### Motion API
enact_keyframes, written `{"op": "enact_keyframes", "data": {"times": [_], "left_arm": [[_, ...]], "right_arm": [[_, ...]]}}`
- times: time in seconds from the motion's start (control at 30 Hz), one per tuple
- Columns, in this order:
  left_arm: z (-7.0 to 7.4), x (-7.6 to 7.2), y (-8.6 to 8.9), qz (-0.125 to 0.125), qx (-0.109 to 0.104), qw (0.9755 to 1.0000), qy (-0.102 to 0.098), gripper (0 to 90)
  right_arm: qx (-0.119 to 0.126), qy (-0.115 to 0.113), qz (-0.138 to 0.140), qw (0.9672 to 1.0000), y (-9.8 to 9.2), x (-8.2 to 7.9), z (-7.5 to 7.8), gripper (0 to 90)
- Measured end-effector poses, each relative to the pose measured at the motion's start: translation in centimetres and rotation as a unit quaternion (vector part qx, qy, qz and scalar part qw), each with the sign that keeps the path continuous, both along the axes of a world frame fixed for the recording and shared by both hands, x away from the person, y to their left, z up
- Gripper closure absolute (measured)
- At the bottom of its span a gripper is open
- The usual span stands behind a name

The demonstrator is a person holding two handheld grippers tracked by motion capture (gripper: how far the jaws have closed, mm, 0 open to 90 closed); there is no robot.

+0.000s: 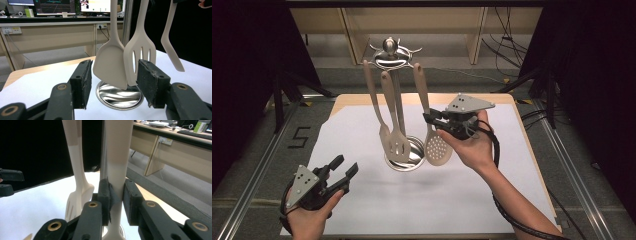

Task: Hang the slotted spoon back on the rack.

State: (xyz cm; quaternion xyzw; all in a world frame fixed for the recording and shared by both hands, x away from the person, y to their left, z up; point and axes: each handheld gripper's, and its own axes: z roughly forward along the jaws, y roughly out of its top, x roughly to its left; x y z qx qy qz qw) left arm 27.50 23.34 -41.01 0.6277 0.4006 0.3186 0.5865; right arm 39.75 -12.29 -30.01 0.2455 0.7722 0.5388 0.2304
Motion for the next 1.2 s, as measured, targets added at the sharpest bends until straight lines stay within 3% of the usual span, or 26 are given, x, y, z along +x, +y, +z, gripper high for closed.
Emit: {"op": "enact_keyframes", "data": {"times": [0.1, 0.13, 0.3, 0.4, 0.47, 0.6, 0.67, 0.7, 0.8, 0.9, 1.03, 1.1, 1.13, 1.2], "left_arm": [[0.03, -0.02, 0.01, 0.000, 0.001, 1.0000, -0.001, 44.7], [0.03, -0.01, 0.03, 0.000, 0.001, 1.0000, -0.001, 44.7], [0.00, 0.00, 0.00, 0.000, 0.000, 1.0000, 0.000, 44.7], [0.00, -0.01, 0.01, 0.000, 0.001, 1.0000, 0.000, 44.7], [-0.01, -0.01, 0.00, 0.000, 0.001, 1.0000, 0.000, 44.7], [-0.04, -0.02, 0.02, 0.000, 0.001, 1.0000, 0.001, 44.7], [-0.02, -0.03, 0.01, 0.000, 0.001, 1.0000, -0.001, 44.7], [-0.01, -0.03, 0.02, 0.000, 0.001, 1.0000, -0.001, 44.7], [-0.05, -0.03, 0.03, 0.000, 0.001, 1.0000, 0.000, 44.6], [-0.05, -0.03, 0.01, 0.000, 0.001, 1.0000, 0.001, 44.7], [-0.09, -0.02, 0.06, 0.000, 0.002, 1.0000, 0.002, 44.6], [-0.14, 0.02, 0.05, -0.001, 0.001, 1.0000, 0.000, 44.6], [-0.20, 0.12, 0.03, -0.004, -0.003, 1.0000, -0.004, 44.6], [-0.22, 0.11, 0.05, -0.003, -0.001, 1.0000, -0.003, 44.6]], "right_arm": [[0.005, 0.019, 0.008, 0.9998, 0.14, -0.03, -0.05, 78.0], [0.000, 0.004, 0.001, 1.0000, 0.12, 0.08, -0.07, 78.1], [-0.001, 0.007, 0.005, 1.0000, 0.20, 0.27, -0.05, 78.0], [0.004, 0.023, 0.002, 0.9997, 0.35, 0.22, -0.05, 78.0], [-0.002, 0.015, 0.005, 0.9999, 0.38, 0.40, -0.03, 78.1], [0.000, 0.025, 0.000, 0.9997, 0.57, 0.43, -0.07, 78.0], [-0.008, 0.012, 0.004, 0.9999, 0.59, 0.66, -0.10, 78.0], [-0.002, 0.021, 0.009, 0.9997, 0.72, 0.67, -0.18, 78.0], [-0.007, 0.011, 0.002, 0.9999, 0.76, 0.76, -0.20, 78.0], [0.000, 0.026, 0.000, 0.9997, 0.95, 0.66, -0.27, 77.9], [-0.006, 0.015, 0.006, 0.9999, 0.98, 0.86, -0.35, 77.7], [-0.003, 0.025, 0.004, 0.9997, 1.04, 0.73, -0.42, 77.5], [-0.003, 0.014, 0.010, 0.9998, 1.05, 0.85, -0.48, 77.4], [-0.004, 0.027, 0.004, 0.9996, 1.04, 0.58, -0.52, 77.3]]}}
